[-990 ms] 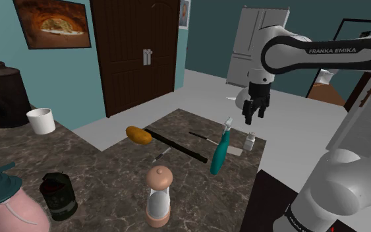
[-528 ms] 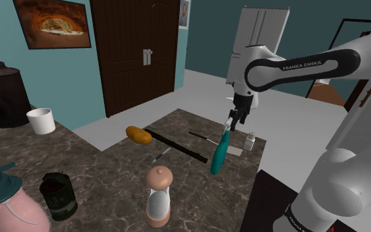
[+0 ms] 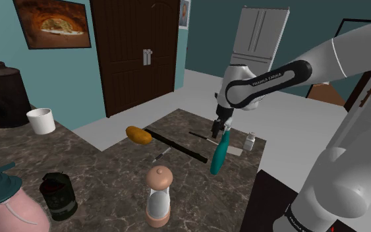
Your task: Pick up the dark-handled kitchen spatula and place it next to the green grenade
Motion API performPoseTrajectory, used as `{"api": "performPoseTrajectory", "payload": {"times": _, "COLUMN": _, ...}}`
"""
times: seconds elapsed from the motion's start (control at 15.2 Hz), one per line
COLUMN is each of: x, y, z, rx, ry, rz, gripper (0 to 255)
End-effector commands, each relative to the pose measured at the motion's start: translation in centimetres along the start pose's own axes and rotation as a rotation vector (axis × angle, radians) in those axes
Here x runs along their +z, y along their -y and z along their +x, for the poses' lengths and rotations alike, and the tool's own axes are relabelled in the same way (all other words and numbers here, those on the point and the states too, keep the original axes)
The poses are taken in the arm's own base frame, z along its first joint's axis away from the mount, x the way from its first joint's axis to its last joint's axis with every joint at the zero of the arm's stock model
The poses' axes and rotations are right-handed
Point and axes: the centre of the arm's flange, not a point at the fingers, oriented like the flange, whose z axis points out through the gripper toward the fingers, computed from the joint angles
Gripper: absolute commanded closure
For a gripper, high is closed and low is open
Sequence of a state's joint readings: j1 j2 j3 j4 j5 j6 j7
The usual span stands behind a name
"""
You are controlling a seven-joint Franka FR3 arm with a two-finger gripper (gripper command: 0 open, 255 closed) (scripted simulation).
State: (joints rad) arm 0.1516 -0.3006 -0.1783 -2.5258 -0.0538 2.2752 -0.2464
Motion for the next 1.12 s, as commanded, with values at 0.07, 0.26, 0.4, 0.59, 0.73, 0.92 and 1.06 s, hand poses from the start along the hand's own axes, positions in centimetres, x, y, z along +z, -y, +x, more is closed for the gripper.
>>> {"api": "performPoseTrajectory", "payload": {"times": 0.07, "x": 1.4, "y": 0.0, "z": 1.0, "rx": -0.027, "ry": -0.019, "rz": 0.004, "gripper": 0}}
{"api": "performPoseTrajectory", "payload": {"times": 0.26, "x": 3.0, "y": 0.0, "z": 1.0, "rx": -0.027, "ry": -0.019, "rz": 0.004, "gripper": 0}}
{"api": "performPoseTrajectory", "payload": {"times": 0.4, "x": 4.0, "y": 0.0, "z": 1.0, "rx": -0.027, "ry": -0.019, "rz": 0.004, "gripper": 0}}
{"api": "performPoseTrajectory", "payload": {"times": 0.59, "x": 4.8, "y": 0.0, "z": 1.0, "rx": -0.027, "ry": -0.019, "rz": 0.004, "gripper": 0}}
{"api": "performPoseTrajectory", "payload": {"times": 0.73, "x": 4.8, "y": 0.0, "z": 1.0, "rx": -0.027, "ry": -0.019, "rz": 0.004, "gripper": 0}}
{"api": "performPoseTrajectory", "payload": {"times": 0.92, "x": 4.8, "y": 0.0, "z": 1.0, "rx": -0.027, "ry": -0.019, "rz": 0.004, "gripper": 0}}
{"api": "performPoseTrajectory", "payload": {"times": 1.06, "x": 4.8, "y": 0.0, "z": 1.1, "rx": -0.027, "ry": -0.019, "rz": 0.004, "gripper": 255}}
